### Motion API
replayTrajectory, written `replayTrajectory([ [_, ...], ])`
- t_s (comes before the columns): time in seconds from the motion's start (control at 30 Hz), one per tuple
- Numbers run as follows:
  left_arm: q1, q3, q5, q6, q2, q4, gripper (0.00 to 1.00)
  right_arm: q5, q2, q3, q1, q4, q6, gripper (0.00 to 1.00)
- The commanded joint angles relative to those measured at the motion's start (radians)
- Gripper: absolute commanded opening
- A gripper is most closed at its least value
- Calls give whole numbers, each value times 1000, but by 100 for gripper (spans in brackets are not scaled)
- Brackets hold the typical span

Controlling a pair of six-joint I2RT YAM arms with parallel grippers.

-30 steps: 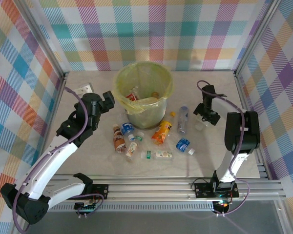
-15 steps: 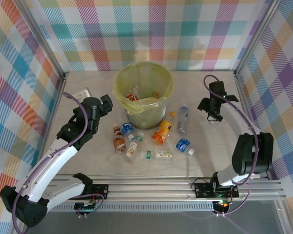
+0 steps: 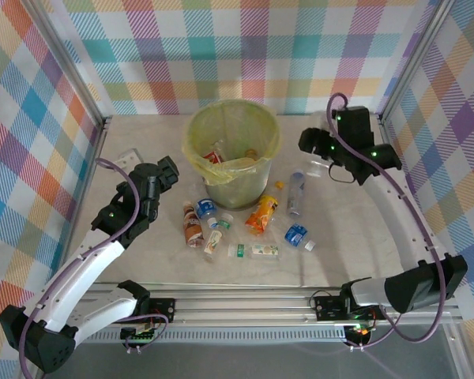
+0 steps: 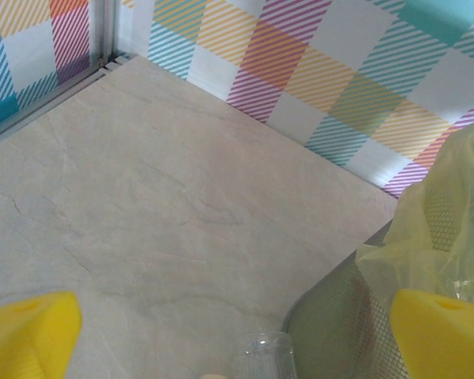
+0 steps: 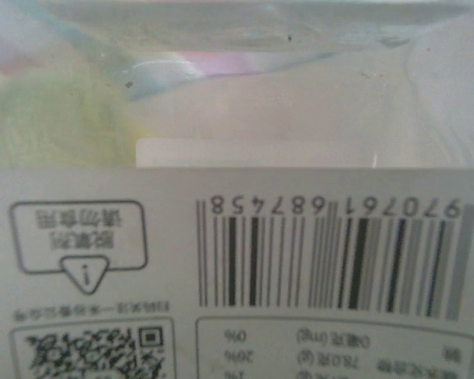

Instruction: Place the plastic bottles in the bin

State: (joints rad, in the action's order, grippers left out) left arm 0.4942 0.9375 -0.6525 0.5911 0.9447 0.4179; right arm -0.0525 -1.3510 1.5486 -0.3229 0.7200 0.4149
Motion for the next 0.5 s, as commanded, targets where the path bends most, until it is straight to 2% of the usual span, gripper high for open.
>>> replayTrajectory([
  [0.0, -10, -22, -5, 20, -11, -10, 100, 53, -49, 115, -59, -11, -70, 65],
  [0.47, -10, -32, 52, 18, -11, -36, 100, 106, -423, 560, -233, 2, -242, 67],
])
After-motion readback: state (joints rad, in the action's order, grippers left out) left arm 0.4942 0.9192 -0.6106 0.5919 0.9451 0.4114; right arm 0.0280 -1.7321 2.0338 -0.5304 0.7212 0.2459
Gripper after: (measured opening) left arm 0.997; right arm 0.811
